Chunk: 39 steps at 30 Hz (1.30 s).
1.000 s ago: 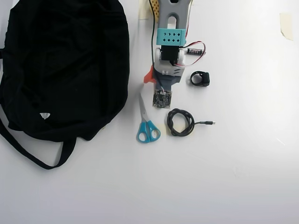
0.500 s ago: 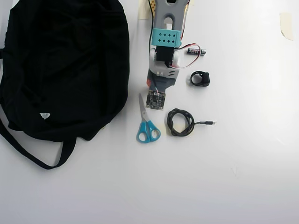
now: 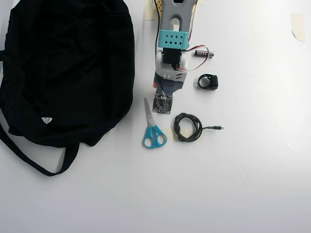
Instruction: Put the green marker into the black bag
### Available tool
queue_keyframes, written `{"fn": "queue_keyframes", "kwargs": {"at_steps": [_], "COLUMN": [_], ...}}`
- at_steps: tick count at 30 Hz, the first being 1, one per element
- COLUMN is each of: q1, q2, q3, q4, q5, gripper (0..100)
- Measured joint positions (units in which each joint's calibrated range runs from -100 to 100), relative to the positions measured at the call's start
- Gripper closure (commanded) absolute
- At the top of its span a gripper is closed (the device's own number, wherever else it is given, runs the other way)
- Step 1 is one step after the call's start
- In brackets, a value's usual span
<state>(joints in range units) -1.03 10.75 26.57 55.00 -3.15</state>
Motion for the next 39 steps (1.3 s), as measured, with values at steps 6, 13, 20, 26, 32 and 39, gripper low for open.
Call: {"fn": "queue_keyframes", "kwargs": {"at_steps": [6, 13, 20, 26, 32, 39], "q1": [-0.6, -3.9, -5.3, -0.6, 10.6, 34.8], "q2": [-0.1, -5.3, -19.6, -26.5, -32.8, -31.2], "q3": [-2.5, -9.2, -14.6, -14.9, -20.4, -23.3], "q4": [4.6, 15.3, 24.3, 27.9, 29.4, 29.3], "q5": [0.0, 0.0, 0.0, 0.0, 0.1, -0.1], "gripper": [98, 98, 98, 98, 98, 98]}}
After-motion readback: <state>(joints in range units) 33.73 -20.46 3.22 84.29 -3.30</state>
